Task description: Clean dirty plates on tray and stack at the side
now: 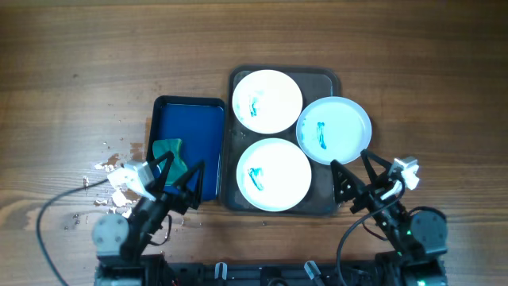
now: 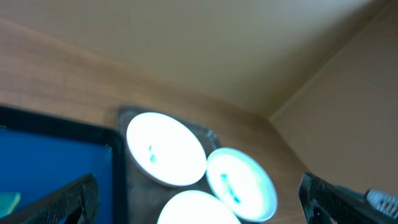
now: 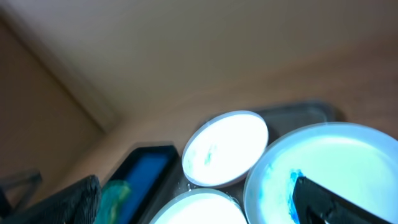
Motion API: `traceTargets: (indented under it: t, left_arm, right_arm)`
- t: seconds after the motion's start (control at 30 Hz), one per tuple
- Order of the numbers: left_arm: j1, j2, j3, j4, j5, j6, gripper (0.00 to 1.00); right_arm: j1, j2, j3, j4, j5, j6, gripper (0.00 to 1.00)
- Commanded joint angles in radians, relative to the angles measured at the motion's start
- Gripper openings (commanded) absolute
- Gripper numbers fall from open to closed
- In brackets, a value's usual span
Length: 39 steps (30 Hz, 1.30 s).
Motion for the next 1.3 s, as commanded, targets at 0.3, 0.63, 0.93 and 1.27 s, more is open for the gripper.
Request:
traceTargets:
  t: [0.3,0.63,0.93,1.27]
  left_arm:
    - [0.008,0.902,0.883,-0.88,-0.097,0.22,1.0]
    - [0.007,1.135,0.837,-0.966,-0.467,0.072,0.86]
    - [-0.029,1.556,0.686,-0.65,-0.449,0.051,0.47]
    - [-0.067,1.518,0.734,-0.751,-0.471,0.051,0.61]
  right_arm:
    - [0.001,0.918,0.747,-0.575,-0.049,-0.068,1.0]
    - [0.37,1.102,0.659,-0.637,0.13,0.004,0.72]
    - [0.395,1.102,0.657,-0.629,0.131,0.029,0.73]
    - [0.394,1.102,0.657,-0.631,0.212,0.03,0.73]
